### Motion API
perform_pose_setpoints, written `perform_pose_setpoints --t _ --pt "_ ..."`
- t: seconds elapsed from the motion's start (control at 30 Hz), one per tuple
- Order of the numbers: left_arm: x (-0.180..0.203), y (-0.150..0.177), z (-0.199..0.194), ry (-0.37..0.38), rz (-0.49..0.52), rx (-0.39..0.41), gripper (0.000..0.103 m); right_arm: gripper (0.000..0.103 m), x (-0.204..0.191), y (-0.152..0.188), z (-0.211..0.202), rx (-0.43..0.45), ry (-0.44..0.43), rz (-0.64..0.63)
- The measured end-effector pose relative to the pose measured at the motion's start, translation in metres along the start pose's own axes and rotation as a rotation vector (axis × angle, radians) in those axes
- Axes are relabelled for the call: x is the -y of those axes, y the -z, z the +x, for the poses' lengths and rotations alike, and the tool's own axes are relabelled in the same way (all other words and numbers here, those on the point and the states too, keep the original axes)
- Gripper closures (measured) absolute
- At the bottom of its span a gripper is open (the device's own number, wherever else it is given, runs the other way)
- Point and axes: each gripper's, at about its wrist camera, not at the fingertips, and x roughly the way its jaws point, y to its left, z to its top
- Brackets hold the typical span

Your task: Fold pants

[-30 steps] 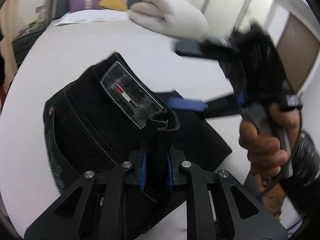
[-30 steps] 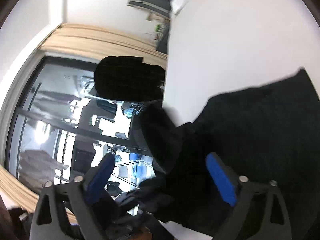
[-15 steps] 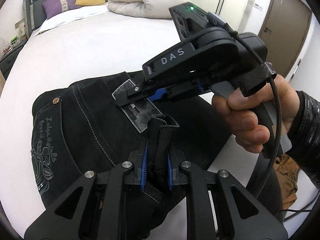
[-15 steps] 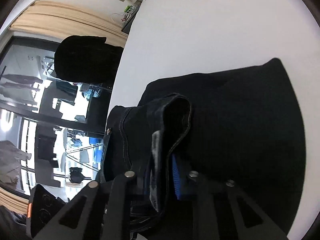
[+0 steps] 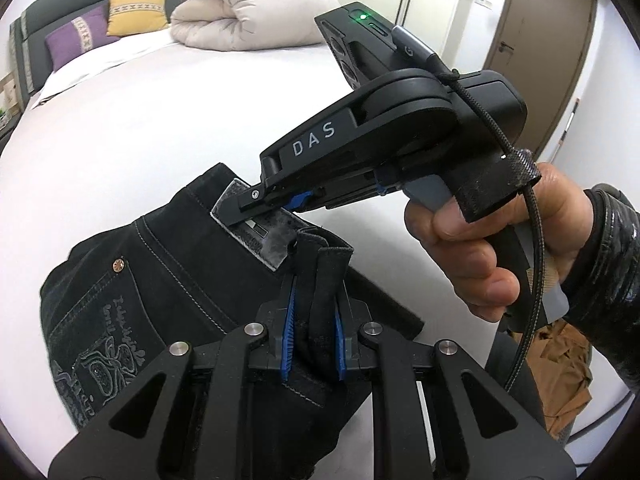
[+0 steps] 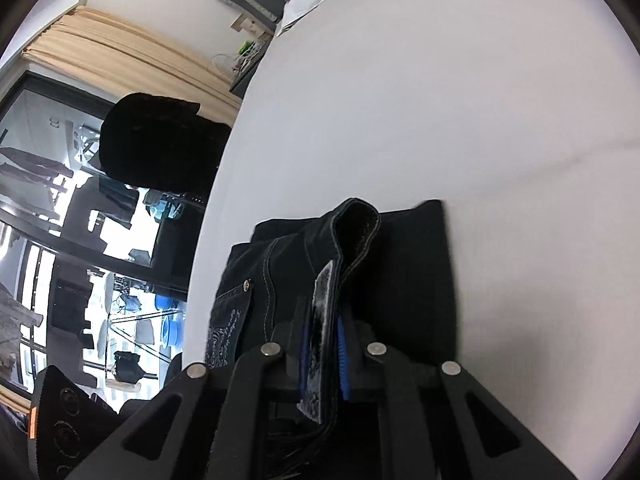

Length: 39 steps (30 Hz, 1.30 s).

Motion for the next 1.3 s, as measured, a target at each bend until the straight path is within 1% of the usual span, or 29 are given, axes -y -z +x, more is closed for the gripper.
perform_pose_setpoints --t 0.03,0.1,0.27,0.43,0.5,0.53,0.57,0.67,0.73,0.77,0.8,0.87,1.03,1.13,1.3 --pt "-0.004 -0.001 -0.002 0.0 0.002 -0.005 0.089 0.09 0.004 0.0 -0.001 0.001 0.003 0.004" --pt "0.004 -0.005 0.009 -0.003 0.011 -0.02 0.089 0.09 0.011 0.001 -0.002 0.0 0.008 0.014" --pt "0.005 -0.008 0.025 -0.006 0.021 -0.045 0.089 0.09 0.026 0.003 -0.003 0.004 0.009 0.026" --pt "0.021 -0.018 0.04 -0.007 0.031 -0.061 0.089 0.09 0.034 0.006 -0.004 0.015 0.009 0.047" --pt "0.019 -0.018 0.044 -0.007 0.029 -0.079 0.088 0.09 0.038 0.01 -0.003 0.021 0.001 0.062" --pt "0.019 -0.019 0.048 -0.011 0.029 -0.095 0.088 0.087 0.04 0.012 -0.002 0.022 0.003 0.066" --pt "0.019 -0.02 0.049 -0.012 0.025 -0.103 0.086 0.081 0.042 0.014 0.0 0.021 0.01 0.074" --pt "0.018 -0.026 0.051 0.015 -0.005 -0.124 0.083 0.077 0.054 0.021 -0.003 0.053 -0.05 0.122" --pt "0.014 -0.03 0.048 0.024 -0.025 -0.14 0.079 0.074 0.052 0.024 -0.007 0.07 -0.046 0.124" --pt "0.013 -0.031 0.047 0.018 -0.035 -0.147 0.074 0.071 0.05 0.026 -0.01 0.077 -0.036 0.121" --pt "0.011 -0.033 0.045 0.014 -0.045 -0.149 0.065 0.07 0.048 0.027 -0.013 0.083 -0.023 0.119" --pt "0.008 -0.037 0.039 0.007 -0.066 -0.138 0.049 0.064 0.044 0.03 -0.021 0.095 0.015 0.122" --pt "0.006 -0.047 0.025 -0.008 -0.072 -0.112 0.049 0.064 0.042 0.038 -0.046 0.144 0.034 0.144" --pt "0.001 -0.047 0.02 -0.021 -0.089 -0.118 0.049 0.064 0.034 0.041 -0.059 0.176 0.024 0.143" --pt "-0.009 -0.043 0.011 -0.032 -0.128 -0.101 0.049 0.064 0.012 0.04 -0.061 0.184 0.013 0.1"
